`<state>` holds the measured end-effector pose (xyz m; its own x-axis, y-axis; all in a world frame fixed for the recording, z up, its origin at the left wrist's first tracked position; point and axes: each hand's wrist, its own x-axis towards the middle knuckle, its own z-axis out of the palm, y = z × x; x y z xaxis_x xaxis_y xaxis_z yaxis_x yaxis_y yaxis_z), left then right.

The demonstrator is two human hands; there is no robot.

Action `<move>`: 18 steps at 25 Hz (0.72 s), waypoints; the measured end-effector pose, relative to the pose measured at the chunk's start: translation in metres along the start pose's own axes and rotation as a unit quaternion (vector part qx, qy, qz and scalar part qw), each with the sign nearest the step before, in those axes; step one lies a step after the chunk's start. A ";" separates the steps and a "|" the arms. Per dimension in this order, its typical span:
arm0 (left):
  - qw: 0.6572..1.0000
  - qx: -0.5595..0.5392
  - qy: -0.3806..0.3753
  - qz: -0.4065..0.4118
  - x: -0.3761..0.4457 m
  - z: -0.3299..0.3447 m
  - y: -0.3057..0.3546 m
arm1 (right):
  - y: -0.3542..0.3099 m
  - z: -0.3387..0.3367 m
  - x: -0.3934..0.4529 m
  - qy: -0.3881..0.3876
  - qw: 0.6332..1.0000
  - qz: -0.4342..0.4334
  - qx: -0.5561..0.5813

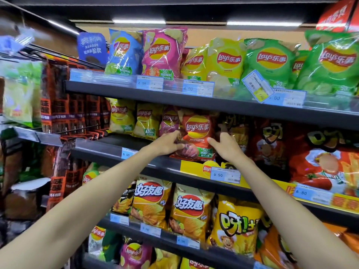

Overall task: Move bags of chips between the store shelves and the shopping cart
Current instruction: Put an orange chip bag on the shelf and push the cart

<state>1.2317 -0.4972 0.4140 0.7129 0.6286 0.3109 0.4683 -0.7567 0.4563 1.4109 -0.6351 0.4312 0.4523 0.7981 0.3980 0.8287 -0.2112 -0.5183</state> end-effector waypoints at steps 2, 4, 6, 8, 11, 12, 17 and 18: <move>0.999 0.039 0.024 0.006 -0.010 -0.003 0.002 | 0.003 -0.006 -0.010 0.030 0.999 -0.009 -0.021; 0.994 0.090 0.051 0.018 -0.023 -0.004 0.002 | 0.003 -0.007 -0.025 0.058 0.997 -0.053 -0.027; 0.986 0.144 0.082 0.034 -0.038 -0.005 0.005 | -0.002 -0.007 -0.042 0.078 0.988 -0.125 -0.039; 0.975 0.186 0.110 0.044 -0.055 -0.009 0.007 | -0.013 -0.004 -0.054 0.084 0.977 -0.185 -0.067; 0.963 0.232 0.132 0.045 -0.086 -0.021 0.003 | -0.042 0.008 -0.064 0.064 0.966 -0.230 -0.104; 0.960 0.243 0.134 0.038 -0.099 -0.027 -0.002 | -0.053 0.015 -0.068 0.052 0.963 -0.241 -0.111; 0.945 0.299 0.126 -0.029 -0.175 -0.057 -0.043 | -0.113 0.069 -0.090 -0.005 0.941 -0.318 -0.117; 0.941 0.314 0.120 -0.044 -0.195 -0.063 -0.055 | -0.129 0.083 -0.097 -0.019 0.939 -0.327 -0.105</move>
<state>1.0334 -0.5668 0.3808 0.5545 0.6589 0.5082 0.7891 -0.6102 -0.0698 1.2331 -0.6381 0.3965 -0.1842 0.8144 0.5503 0.9737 0.2277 -0.0109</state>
